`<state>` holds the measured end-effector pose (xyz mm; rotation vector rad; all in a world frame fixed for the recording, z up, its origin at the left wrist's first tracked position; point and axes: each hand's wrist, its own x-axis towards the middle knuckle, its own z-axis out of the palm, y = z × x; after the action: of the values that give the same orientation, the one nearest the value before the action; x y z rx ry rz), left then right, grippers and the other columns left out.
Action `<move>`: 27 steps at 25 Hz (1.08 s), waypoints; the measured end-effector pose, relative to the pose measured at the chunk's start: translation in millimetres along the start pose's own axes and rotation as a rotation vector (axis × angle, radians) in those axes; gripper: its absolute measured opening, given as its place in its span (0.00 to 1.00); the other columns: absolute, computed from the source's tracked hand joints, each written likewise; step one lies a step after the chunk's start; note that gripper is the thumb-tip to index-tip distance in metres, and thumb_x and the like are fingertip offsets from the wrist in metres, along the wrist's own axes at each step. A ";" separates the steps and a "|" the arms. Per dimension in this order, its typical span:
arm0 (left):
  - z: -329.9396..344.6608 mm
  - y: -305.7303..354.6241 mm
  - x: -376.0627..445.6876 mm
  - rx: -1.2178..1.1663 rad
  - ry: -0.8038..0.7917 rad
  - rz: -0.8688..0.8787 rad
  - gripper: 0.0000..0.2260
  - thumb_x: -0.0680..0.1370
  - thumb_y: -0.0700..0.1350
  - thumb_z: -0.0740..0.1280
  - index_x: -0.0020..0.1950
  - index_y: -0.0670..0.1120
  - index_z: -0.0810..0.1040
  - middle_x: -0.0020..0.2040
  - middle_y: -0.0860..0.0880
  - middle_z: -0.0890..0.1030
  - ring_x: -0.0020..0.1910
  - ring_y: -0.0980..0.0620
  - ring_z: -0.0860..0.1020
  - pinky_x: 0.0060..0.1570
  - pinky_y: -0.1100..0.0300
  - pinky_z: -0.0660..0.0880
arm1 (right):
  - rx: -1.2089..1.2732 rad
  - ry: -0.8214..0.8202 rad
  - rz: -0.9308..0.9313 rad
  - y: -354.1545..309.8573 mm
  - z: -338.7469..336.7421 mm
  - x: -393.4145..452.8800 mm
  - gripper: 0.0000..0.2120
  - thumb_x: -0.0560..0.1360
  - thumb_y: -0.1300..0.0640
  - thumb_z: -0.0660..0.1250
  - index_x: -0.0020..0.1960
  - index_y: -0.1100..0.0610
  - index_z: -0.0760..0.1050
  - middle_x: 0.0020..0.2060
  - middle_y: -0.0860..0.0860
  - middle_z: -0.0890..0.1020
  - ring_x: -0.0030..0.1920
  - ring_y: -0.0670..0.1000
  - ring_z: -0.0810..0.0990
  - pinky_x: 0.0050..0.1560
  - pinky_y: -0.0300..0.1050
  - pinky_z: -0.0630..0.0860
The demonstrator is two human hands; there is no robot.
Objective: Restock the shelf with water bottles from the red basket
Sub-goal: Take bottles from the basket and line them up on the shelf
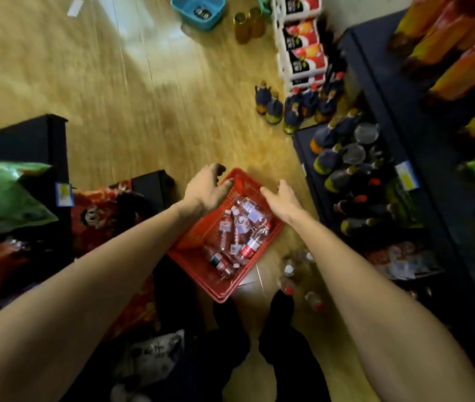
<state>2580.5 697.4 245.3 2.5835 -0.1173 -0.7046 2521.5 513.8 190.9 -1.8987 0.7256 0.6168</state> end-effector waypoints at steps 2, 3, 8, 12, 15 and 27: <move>32.7 -29.6 9.6 -0.022 -0.025 -0.048 0.21 0.81 0.56 0.66 0.69 0.44 0.75 0.64 0.45 0.80 0.59 0.46 0.80 0.59 0.52 0.76 | 0.029 -0.015 0.030 27.7 24.1 24.2 0.32 0.81 0.46 0.65 0.78 0.63 0.62 0.73 0.60 0.72 0.73 0.61 0.72 0.73 0.54 0.68; 49.7 -45.4 15.9 -0.043 -0.040 -0.074 0.20 0.81 0.55 0.66 0.68 0.44 0.75 0.62 0.47 0.81 0.57 0.48 0.80 0.57 0.54 0.76 | 0.043 -0.013 0.046 42.1 37.4 37.6 0.30 0.81 0.47 0.66 0.76 0.63 0.65 0.72 0.60 0.74 0.72 0.61 0.73 0.72 0.53 0.69; 129.3 -122.3 55.2 -0.095 -0.107 -0.164 0.19 0.81 0.53 0.67 0.68 0.45 0.75 0.64 0.46 0.81 0.59 0.46 0.82 0.61 0.52 0.77 | 0.110 -0.034 0.155 104.3 98.2 94.1 0.25 0.83 0.51 0.64 0.75 0.64 0.65 0.72 0.59 0.73 0.72 0.59 0.72 0.69 0.47 0.68; 190.8 -164.2 95.4 -0.083 -0.119 -0.202 0.19 0.82 0.53 0.67 0.68 0.44 0.75 0.64 0.44 0.81 0.61 0.44 0.80 0.61 0.53 0.75 | 0.155 -0.021 0.229 143.7 138.3 144.3 0.24 0.83 0.52 0.64 0.74 0.64 0.66 0.71 0.60 0.74 0.70 0.60 0.74 0.68 0.47 0.69; 241.2 -193.5 130.7 -0.079 -0.144 -0.224 0.19 0.82 0.55 0.65 0.67 0.44 0.73 0.63 0.44 0.81 0.59 0.43 0.80 0.58 0.51 0.75 | 0.194 0.033 0.287 173.4 166.5 188.8 0.27 0.81 0.52 0.66 0.74 0.66 0.66 0.71 0.60 0.74 0.70 0.60 0.74 0.67 0.46 0.70; 366.4 -262.4 208.2 -0.302 -0.227 -0.317 0.19 0.81 0.56 0.66 0.67 0.46 0.71 0.52 0.51 0.81 0.43 0.53 0.78 0.39 0.62 0.73 | 0.075 0.373 0.484 227.8 261.0 280.7 0.35 0.78 0.49 0.69 0.76 0.66 0.60 0.74 0.65 0.64 0.76 0.65 0.63 0.74 0.55 0.63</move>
<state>2567.8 741.3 -249.1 2.2476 0.3116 -1.0421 2526.3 611.2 -244.1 -1.7926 1.4551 0.5199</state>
